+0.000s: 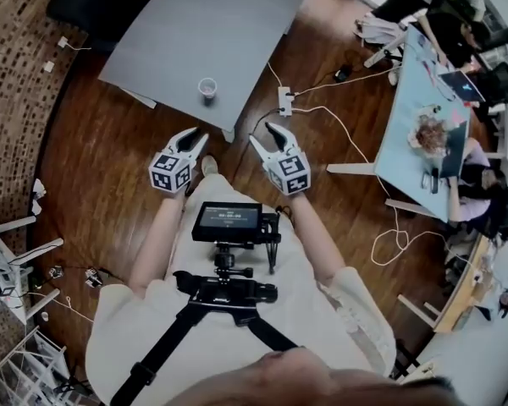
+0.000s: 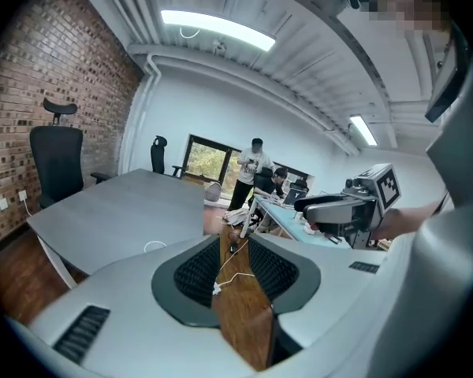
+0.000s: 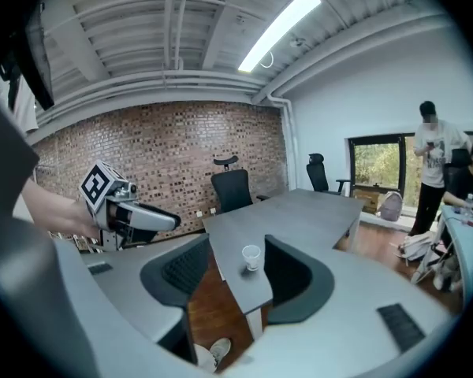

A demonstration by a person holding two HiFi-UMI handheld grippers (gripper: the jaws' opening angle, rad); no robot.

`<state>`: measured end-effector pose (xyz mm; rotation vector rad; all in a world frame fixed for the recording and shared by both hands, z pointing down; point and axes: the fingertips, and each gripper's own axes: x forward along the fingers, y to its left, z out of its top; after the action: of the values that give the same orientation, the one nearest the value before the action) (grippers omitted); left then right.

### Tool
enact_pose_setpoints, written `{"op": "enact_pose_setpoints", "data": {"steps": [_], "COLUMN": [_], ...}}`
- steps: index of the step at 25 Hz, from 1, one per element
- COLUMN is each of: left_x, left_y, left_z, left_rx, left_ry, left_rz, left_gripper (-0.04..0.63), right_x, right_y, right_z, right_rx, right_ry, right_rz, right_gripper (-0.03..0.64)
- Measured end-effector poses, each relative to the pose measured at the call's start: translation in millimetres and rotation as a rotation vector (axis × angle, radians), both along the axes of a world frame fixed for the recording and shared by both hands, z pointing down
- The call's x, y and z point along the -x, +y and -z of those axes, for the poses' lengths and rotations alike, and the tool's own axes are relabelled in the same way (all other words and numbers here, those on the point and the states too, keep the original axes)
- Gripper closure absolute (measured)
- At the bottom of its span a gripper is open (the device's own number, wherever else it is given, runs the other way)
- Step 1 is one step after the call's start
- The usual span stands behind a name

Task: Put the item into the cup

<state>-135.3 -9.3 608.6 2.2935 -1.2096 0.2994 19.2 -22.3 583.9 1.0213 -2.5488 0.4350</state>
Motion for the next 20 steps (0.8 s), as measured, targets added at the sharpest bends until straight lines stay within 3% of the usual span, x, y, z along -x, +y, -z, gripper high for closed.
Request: {"op": "enact_pose_setpoints", "data": {"steps": [8,20], "left_x": [-65.0,-99.0], "left_y": [91.7,177.6], "left_z": [7.8,22.7], "left_rx": [0.011,0.004], "left_ry": [0.002,-0.007], "left_rz": [0.051,0.15], "left_gripper": [0.48,0.48], "right_x": [-49.8,-79.9], "right_y": [82.4,149.9], "right_z": [16.1,29.4], "right_rx": [0.015,-0.014], "right_ry": [-0.032,-0.05], "right_rz": [0.058,0.202], "right_gripper": [0.383,0.383]}}
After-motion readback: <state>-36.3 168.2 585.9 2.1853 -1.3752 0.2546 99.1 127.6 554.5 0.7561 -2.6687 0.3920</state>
